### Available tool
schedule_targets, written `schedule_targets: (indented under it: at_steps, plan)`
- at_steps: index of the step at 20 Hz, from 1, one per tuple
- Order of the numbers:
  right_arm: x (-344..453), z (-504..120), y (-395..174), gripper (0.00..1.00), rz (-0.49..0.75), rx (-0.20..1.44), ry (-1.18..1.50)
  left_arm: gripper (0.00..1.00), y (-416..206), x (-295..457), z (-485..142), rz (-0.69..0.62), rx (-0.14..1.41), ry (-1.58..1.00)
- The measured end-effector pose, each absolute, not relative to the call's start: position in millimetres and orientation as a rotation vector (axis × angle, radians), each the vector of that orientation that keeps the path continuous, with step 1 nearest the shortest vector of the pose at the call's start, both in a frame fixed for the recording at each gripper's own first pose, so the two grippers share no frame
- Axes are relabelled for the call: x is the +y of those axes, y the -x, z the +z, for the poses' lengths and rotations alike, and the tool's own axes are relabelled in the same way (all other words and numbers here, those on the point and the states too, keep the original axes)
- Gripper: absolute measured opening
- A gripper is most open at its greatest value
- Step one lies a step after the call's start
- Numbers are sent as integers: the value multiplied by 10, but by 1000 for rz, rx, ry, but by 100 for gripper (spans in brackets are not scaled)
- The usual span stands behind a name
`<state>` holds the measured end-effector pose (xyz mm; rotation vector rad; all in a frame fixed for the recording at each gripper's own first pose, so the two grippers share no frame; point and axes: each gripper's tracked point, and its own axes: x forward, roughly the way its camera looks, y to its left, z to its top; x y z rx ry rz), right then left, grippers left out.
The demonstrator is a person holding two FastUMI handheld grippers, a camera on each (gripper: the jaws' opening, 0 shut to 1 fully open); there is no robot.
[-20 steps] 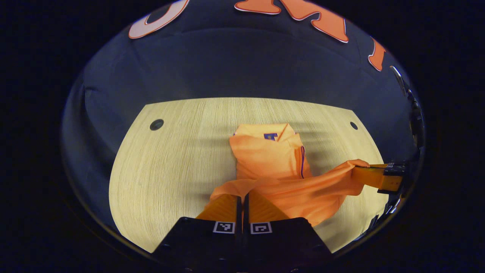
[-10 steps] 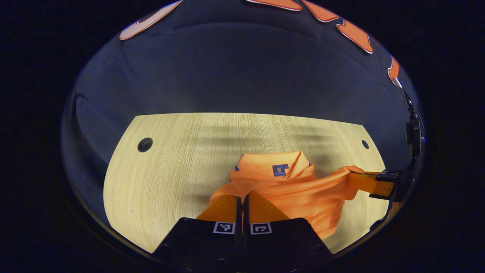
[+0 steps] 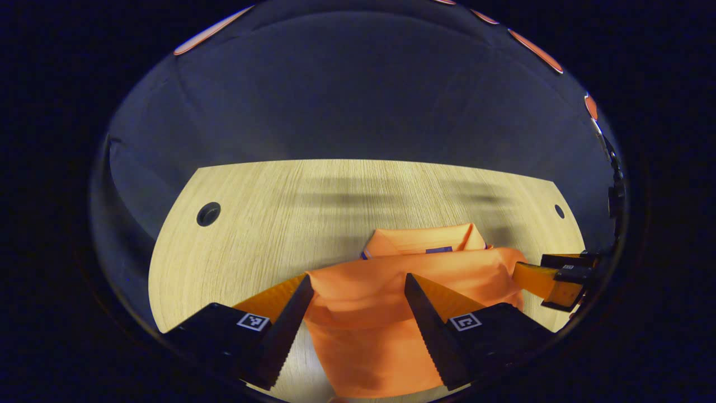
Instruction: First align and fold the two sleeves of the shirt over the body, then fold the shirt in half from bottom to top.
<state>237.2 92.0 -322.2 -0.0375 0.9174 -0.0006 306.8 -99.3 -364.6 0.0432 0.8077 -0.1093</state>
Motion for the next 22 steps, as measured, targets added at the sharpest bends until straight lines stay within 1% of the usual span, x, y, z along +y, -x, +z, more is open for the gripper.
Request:
schedule_targets:
  at_steps: [1,2,3,4,7,9,11,16,20,22]
  plan:
    - [904,-3147,-2376,100,1,891,40,100,-3061,-971,-3565,-103,786,-51]
    - [912,-3040,-2368,100,7,863,37,100,-3059,-943,-3435,-100,758,-54]
    - [925,-2909,-2346,95,15,832,33,100,-3054,-923,-3289,-99,723,-55]
    - [942,-2764,-2334,100,26,799,31,100,-3021,-900,-3119,-95,690,-66]
    - [980,-2204,-2217,100,55,669,25,100,-2890,-881,-2453,-91,542,-111]
    - [996,-1851,-2092,100,67,579,38,99,-2702,-912,-1956,-107,442,-119]
    - [1015,-1508,-1894,100,82,495,42,99,-2467,-968,-1592,-120,361,-111]
    - [1104,-890,-1316,100,122,340,21,99,-1763,-1053,-971,-172,256,-7]
    - [1043,-673,-923,100,141,289,47,99,-1422,-981,-689,-138,174,-4]
    - [1023,-662,-846,100,155,275,60,100,-1267,-969,-621,-113,139,3]
